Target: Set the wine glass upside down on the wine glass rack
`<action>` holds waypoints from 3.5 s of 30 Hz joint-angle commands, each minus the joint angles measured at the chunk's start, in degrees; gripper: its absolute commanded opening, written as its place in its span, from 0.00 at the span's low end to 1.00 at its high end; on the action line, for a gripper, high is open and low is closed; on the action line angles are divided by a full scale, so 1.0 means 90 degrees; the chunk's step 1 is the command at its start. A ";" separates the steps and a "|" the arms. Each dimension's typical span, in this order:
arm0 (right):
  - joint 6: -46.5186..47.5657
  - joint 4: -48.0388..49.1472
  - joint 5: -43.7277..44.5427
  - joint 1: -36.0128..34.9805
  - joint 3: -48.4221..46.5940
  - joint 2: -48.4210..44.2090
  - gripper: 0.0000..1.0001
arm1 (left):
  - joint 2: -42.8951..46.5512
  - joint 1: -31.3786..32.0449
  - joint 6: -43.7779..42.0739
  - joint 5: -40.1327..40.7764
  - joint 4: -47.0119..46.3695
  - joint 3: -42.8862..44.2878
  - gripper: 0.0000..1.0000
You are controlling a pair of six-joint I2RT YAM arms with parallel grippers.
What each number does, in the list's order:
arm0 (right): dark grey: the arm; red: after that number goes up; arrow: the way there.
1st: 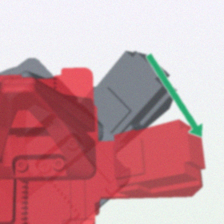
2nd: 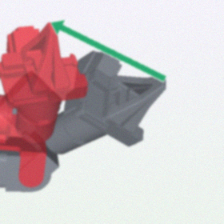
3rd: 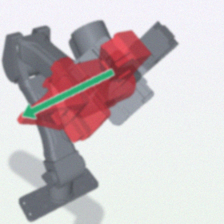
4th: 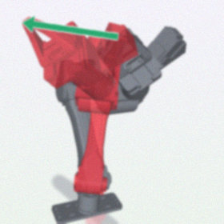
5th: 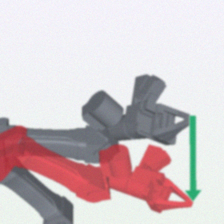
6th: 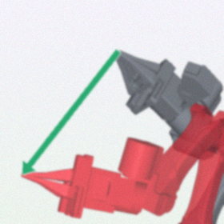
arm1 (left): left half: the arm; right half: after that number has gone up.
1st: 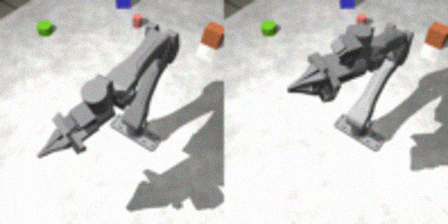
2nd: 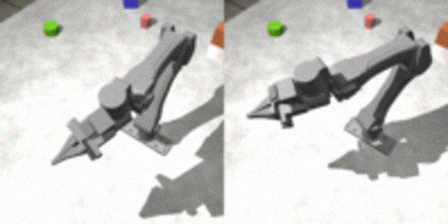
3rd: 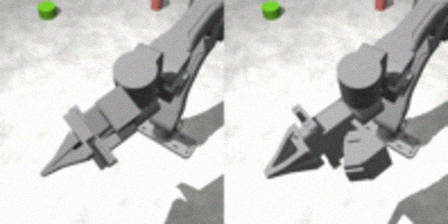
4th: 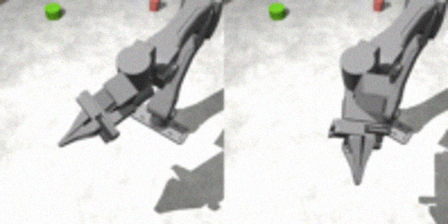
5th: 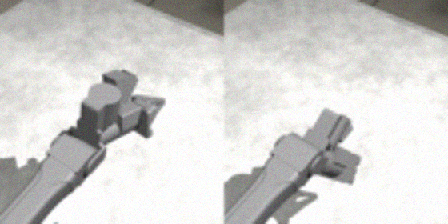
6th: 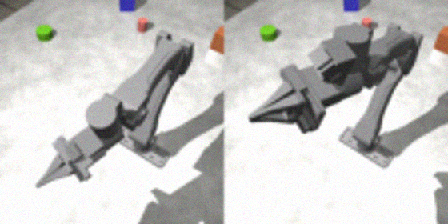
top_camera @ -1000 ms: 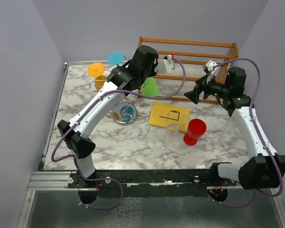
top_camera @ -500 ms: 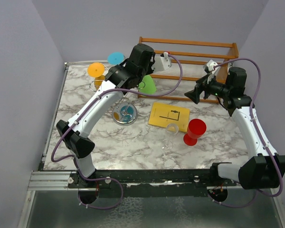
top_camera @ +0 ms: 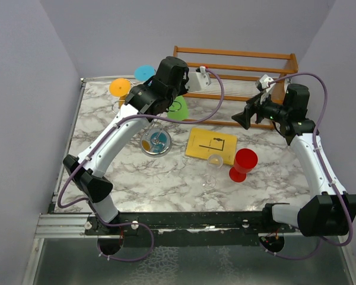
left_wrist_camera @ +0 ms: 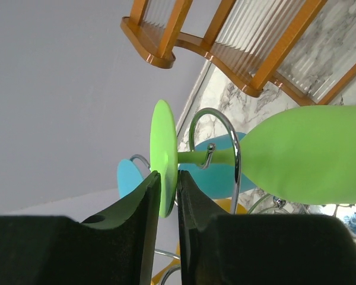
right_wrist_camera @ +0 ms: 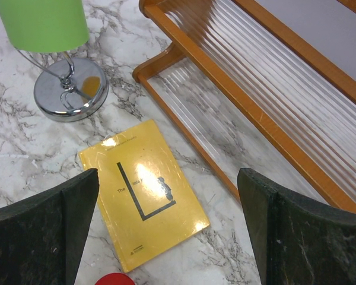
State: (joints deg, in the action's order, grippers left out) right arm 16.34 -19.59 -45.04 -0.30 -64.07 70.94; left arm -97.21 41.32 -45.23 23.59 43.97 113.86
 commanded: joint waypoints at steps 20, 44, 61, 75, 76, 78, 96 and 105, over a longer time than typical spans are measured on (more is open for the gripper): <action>-0.0006 0.0255 -0.0039 0.0091 0.0078 -0.0061 1.00 | 0.0607 -0.0033 0.0105 -0.0248 0.0135 -0.0356 0.25; 0.0976 -0.1350 0.0801 0.0111 -0.0814 -0.0157 1.00 | 0.1084 -0.0037 0.0796 -0.1329 0.0818 0.0336 0.42; 0.2292 -0.4795 0.1054 -0.0166 -0.1834 0.0061 0.85 | 0.1380 -0.0131 0.1727 -0.1997 0.0732 0.0457 0.89; 0.2930 -0.5650 0.1994 -0.0246 -0.1042 -0.0333 0.76 | 0.1443 -0.0144 0.1708 -0.1909 0.0682 0.0288 0.89; 0.2918 -0.5633 0.2050 -0.0266 -0.0965 -0.0324 0.74 | 0.1444 -0.0147 0.1708 -0.1909 0.0684 0.0293 0.89; 0.2886 -0.5580 0.2095 -0.0309 -0.0804 -0.0291 0.70 | 0.1444 -0.0148 0.1713 -0.1916 0.0689 0.0310 0.89; 0.2401 -0.4827 0.2898 -0.0994 -0.0312 0.0159 0.18 | 0.1550 -0.0153 0.1642 -0.1977 0.0707 0.0191 0.89; 0.2481 -0.4888 0.3257 -0.1080 -0.0441 0.0233 0.01 | 0.1562 -0.0148 0.1591 -0.1930 0.0713 0.0171 0.89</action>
State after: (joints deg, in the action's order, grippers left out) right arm 38.33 -64.53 -19.53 -9.47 -66.06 72.75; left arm -84.82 40.21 -30.55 6.92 51.11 115.57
